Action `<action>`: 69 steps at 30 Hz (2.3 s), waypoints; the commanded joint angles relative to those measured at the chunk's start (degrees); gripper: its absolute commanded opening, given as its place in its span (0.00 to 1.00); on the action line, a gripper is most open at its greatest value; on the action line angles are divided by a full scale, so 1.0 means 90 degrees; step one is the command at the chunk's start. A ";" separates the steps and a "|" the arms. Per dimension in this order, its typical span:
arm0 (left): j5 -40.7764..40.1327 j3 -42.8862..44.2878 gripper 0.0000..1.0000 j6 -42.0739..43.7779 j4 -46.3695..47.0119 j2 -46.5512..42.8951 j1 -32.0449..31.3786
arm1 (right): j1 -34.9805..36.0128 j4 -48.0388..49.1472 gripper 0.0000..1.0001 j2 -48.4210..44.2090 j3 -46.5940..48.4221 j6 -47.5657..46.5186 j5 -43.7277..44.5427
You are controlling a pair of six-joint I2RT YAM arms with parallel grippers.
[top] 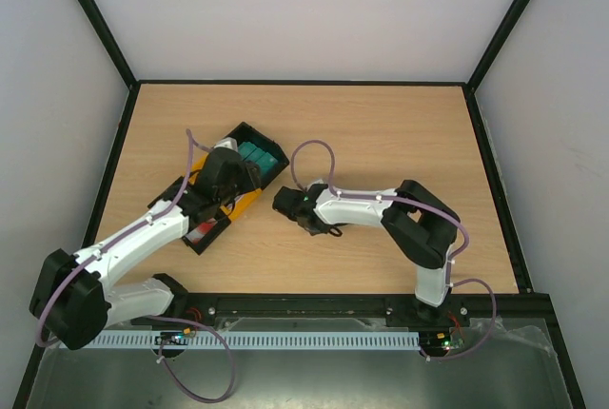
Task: Put the credit cards into the card holder
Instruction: Turn over the card holder at the center of the board, then close the card holder at the center of the board.
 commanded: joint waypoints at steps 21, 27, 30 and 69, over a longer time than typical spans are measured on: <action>0.1926 -0.0273 0.67 -0.0178 0.1055 0.1036 -0.0543 | -0.1058 0.2066 0.57 -0.1905 -0.0726 0.0167 -0.1523; 0.2177 -0.0134 0.68 -0.0508 0.1674 0.2181 -0.1138 | -0.1234 0.1913 0.58 -0.1593 -0.0711 0.0007 -0.1675; 0.2038 0.0062 0.68 -0.0564 0.1621 0.2759 -0.1367 | -0.1230 0.2034 0.58 -0.1423 -0.0742 0.0006 -0.1954; 0.0590 0.0043 0.55 -0.1147 0.0341 0.3770 -0.2131 | -0.1510 0.2423 0.12 -0.1830 -0.1650 0.0771 -0.1819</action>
